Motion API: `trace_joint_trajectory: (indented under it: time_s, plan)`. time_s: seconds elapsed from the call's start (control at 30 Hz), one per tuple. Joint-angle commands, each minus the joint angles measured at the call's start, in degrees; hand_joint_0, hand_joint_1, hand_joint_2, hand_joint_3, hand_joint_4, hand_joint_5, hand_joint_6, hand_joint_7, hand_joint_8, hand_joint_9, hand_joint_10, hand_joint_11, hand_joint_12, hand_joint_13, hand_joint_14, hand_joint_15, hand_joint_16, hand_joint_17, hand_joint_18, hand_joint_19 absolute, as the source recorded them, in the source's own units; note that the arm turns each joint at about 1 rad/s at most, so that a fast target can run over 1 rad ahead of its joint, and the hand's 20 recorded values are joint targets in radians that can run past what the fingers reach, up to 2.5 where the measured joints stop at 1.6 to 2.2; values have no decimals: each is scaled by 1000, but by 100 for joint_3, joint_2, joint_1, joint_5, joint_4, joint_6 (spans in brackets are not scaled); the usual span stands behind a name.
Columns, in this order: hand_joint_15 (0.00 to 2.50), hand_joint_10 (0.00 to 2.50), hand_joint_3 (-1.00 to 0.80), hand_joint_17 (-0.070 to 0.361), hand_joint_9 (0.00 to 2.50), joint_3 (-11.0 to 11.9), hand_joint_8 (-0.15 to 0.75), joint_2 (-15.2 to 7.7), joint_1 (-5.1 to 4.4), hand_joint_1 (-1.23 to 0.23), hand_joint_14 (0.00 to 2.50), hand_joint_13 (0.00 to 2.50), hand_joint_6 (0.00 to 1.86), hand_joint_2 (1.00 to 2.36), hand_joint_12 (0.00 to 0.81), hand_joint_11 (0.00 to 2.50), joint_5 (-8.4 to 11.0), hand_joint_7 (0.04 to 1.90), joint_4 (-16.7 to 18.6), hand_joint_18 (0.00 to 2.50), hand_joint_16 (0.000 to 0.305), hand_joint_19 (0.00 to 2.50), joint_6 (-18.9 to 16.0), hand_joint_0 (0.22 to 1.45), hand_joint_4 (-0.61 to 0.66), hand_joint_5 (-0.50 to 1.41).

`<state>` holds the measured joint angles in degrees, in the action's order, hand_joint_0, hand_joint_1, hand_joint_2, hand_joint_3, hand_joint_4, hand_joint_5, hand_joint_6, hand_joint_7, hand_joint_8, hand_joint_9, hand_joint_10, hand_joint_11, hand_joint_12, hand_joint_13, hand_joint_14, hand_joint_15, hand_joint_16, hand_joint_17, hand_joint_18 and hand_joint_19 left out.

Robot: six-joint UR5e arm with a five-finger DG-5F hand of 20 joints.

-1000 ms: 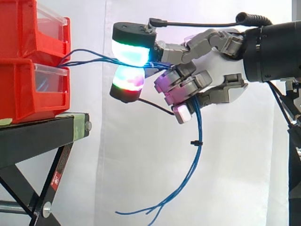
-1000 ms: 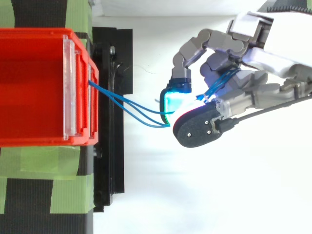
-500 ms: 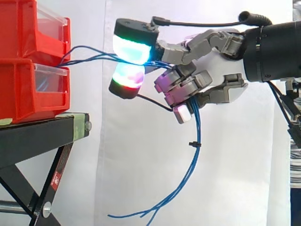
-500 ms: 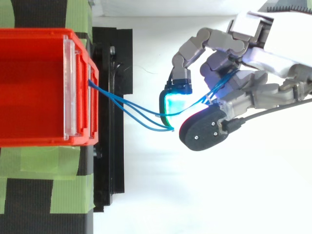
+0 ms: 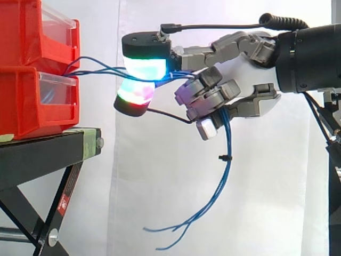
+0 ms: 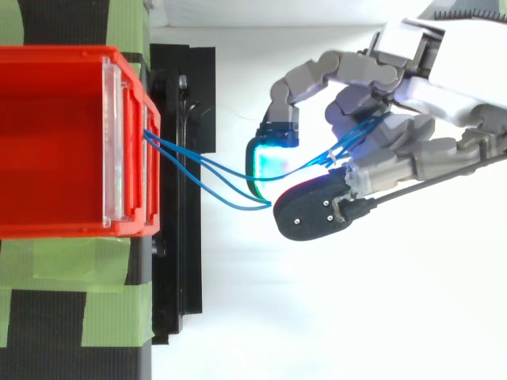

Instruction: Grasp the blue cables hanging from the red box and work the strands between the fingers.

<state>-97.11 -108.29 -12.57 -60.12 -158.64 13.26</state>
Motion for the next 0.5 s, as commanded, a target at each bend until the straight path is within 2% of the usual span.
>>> trace_joint_trajectory:
  time_s: [0.0,0.1,0.13,0.17,0.2,0.23,0.27,0.37,0.43,0.47]
  plan:
    - [1511,2500,-12,164,948,-1,430,0,0,-690,2500,1370,51,1006,546,2500,0,1418,0,1594,73,401,1,1336,7,521]
    - [1511,2500,-139,164,948,-1,430,0,0,-760,2500,1370,5,1005,546,2500,0,1393,0,1594,73,401,1,1142,18,480]
    - [1511,2500,-224,164,948,-1,430,0,0,-785,2500,1370,4,1008,546,2500,0,1374,0,1594,73,401,1,1031,37,430]
    - [1511,2500,-310,164,948,-1,430,0,0,-787,2500,1370,4,1011,546,2500,0,1382,0,1594,73,401,1,996,38,397]
    - [1511,2500,-345,164,948,-1,430,0,0,-787,2500,1370,4,1011,546,2500,0,1391,0,1594,73,401,1,999,35,389]
    - [1511,2500,-329,164,948,-1,430,0,0,-784,2500,1370,3,1014,546,2500,0,1397,0,1594,73,401,1,1054,23,379]
    - [1511,2500,-255,164,948,-1,430,0,0,-775,2500,1370,0,1012,546,2500,0,1410,0,1594,73,401,1,1177,9,414]
    - [1511,2500,-17,164,948,-1,430,0,0,-722,2500,1370,133,1006,546,2500,0,1404,0,1594,73,401,1,1339,-41,491]
    - [1511,2500,20,164,948,-1,430,0,0,-726,2500,1370,162,1002,546,2500,0,1414,0,1594,73,401,1,1329,-49,512]
    - [1511,2500,-68,164,948,-1,430,0,0,-780,2500,1370,203,1025,546,2500,0,1397,0,1594,73,401,1,1148,-18,451]
